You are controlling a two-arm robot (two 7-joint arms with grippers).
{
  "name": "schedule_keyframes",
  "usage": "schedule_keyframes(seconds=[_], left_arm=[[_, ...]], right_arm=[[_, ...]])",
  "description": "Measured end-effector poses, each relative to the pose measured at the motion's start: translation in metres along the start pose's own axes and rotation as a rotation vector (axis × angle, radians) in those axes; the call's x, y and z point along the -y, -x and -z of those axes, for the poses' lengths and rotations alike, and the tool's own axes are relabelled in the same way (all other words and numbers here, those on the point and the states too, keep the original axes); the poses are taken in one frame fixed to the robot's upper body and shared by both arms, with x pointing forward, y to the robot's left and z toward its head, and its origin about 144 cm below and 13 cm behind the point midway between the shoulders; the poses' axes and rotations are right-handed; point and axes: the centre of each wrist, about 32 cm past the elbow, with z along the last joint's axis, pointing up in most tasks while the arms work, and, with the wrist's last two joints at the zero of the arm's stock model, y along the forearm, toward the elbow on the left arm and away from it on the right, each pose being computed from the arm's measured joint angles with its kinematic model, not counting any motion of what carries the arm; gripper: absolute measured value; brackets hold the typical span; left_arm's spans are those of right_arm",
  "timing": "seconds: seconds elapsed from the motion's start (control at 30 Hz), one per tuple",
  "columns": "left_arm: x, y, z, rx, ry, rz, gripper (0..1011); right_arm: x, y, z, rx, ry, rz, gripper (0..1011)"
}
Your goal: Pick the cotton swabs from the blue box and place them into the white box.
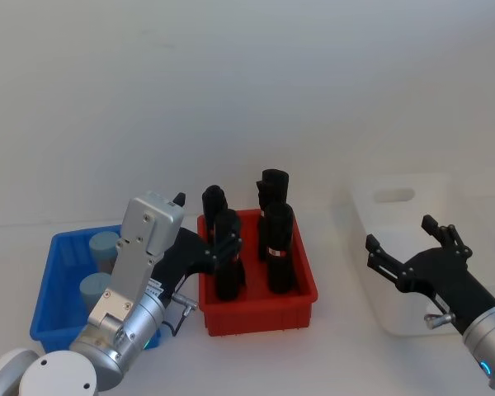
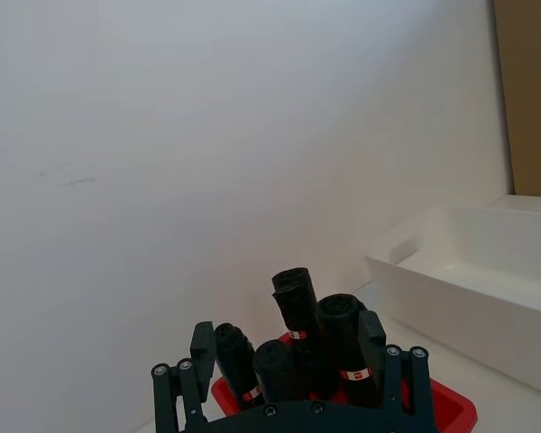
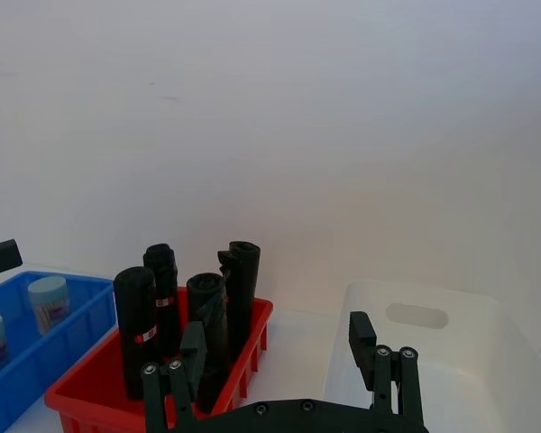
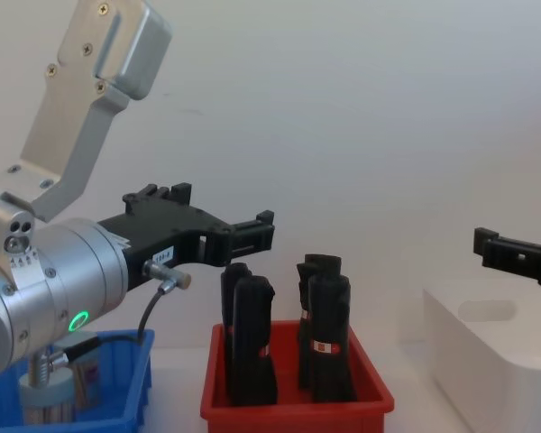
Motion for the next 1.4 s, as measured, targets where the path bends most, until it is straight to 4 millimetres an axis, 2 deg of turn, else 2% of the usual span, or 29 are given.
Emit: schedule_keyframes(seconds=[1.4], left_arm=[[0.0000,0.0000,0.0000,0.000,0.000,0.000,1004]], right_arm=[[0.0000,0.0000,0.0000,0.000,0.000,0.000,1002]])
